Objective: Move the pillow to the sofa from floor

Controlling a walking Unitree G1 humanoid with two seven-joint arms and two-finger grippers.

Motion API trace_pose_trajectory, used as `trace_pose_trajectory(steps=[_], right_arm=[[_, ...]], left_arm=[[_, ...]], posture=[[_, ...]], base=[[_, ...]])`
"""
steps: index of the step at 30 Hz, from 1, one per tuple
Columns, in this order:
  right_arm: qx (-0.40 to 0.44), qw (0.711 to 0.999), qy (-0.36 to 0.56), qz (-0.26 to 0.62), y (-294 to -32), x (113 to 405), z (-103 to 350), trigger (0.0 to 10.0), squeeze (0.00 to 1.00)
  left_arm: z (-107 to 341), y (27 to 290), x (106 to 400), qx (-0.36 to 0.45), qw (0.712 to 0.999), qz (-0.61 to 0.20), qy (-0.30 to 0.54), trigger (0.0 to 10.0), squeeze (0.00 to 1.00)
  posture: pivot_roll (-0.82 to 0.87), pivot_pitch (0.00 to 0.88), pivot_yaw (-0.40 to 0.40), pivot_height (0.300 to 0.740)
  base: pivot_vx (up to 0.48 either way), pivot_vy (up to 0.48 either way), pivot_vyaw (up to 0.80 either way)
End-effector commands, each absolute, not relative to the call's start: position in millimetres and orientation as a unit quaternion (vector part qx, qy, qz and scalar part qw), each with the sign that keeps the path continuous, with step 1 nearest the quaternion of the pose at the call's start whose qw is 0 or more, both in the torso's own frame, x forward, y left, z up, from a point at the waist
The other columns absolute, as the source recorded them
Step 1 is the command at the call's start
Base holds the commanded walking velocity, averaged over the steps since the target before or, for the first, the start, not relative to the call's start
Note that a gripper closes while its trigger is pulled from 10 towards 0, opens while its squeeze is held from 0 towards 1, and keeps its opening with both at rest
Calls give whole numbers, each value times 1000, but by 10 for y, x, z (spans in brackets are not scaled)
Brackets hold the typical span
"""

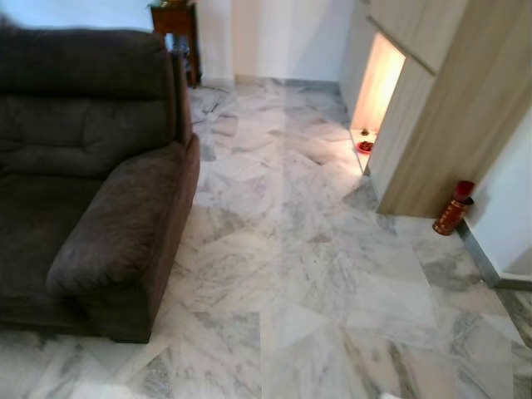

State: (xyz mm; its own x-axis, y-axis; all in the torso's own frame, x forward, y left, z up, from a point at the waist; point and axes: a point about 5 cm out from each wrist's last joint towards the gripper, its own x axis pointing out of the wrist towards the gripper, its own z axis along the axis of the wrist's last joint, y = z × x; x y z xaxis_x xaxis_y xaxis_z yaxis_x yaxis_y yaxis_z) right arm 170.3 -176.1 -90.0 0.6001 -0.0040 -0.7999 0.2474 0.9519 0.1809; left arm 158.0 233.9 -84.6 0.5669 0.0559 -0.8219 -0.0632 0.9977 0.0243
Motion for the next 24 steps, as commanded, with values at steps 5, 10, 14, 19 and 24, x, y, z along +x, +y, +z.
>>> trace_pose_trajectory(steps=[5, 10, 14, 19, 24], right_arm=[[136, 880, 448, -83, -1841, 1632, -923, 10000, 0], [141, 879, 446, -89, -1840, 1635, -921, 10000, 0], [149, 879, 442, -96, -1844, 1641, -918, 10000, 0], [150, 879, 441, -102, -1863, 1649, -913, 10000, 0], [151, 879, 441, -101, -1863, 1651, -912, 10000, 0]], left_arm=[[-898, 2311, 1479, -6, 876, 35, 482, 10000, 0], [-899, 2316, 1475, -7, 875, 37, 482, 10000, 0], [-901, 2316, 1471, -7, 875, 38, 483, 10000, 0], [-912, 2320, 1445, -15, 871, 44, 489, 10000, 0], [-916, 2334, 1426, -14, 870, 45, 491, 10000, 0]], posture=[[86, 32, -28, 740], [87, 35, -26, 740], [88, 35, -27, 740], [86, 35, -30, 740], [88, 35, -30, 740]], base=[[0, 0, 800], [0, 0, 800], [0, 0, 0], [0, 0, 0], [0, 412, 0]])
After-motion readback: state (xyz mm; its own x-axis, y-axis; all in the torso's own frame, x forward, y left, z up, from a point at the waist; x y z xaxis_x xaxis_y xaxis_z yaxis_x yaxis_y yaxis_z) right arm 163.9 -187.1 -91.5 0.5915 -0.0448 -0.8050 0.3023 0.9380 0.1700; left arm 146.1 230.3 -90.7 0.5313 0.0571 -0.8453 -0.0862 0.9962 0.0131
